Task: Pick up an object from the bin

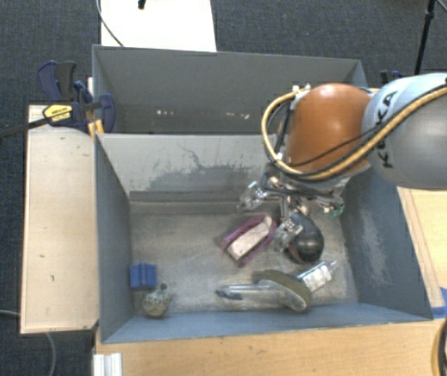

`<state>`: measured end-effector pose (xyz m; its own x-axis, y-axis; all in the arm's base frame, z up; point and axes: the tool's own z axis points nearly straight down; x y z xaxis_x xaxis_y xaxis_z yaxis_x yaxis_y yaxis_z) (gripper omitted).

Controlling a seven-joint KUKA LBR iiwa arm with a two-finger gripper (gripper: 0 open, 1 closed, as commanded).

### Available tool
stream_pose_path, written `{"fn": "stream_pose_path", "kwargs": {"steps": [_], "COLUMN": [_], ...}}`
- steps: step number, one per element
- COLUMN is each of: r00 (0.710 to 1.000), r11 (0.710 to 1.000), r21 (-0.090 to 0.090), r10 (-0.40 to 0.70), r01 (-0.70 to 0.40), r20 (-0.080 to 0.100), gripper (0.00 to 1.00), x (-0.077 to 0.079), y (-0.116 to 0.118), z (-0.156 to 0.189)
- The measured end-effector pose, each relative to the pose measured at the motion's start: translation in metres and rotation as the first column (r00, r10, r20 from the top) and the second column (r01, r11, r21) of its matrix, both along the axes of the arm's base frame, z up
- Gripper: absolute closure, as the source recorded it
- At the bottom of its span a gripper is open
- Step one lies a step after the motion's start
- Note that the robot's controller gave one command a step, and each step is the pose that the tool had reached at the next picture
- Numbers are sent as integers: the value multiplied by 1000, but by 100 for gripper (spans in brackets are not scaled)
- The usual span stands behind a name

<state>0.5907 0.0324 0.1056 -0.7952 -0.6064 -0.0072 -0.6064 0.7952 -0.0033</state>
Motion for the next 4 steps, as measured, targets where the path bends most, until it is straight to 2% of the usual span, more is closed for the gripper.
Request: {"fn": "stream_pose_path", "kwargs": {"steps": [1, 2, 3, 4], "r00": [992, 992, 993, 994], "r11": [992, 992, 993, 994], "r21": [-1, 0, 1, -1], "r10": [129, 123, 119, 112], "r01": [-129, -123, -119, -112], "r20": [0, -2, 2, -1], "gripper": [0, 0, 100, 100], "x": [4, 5, 7, 8], "y": [5, 5, 6, 6], "z": [-32, -31, -29, 5]}}
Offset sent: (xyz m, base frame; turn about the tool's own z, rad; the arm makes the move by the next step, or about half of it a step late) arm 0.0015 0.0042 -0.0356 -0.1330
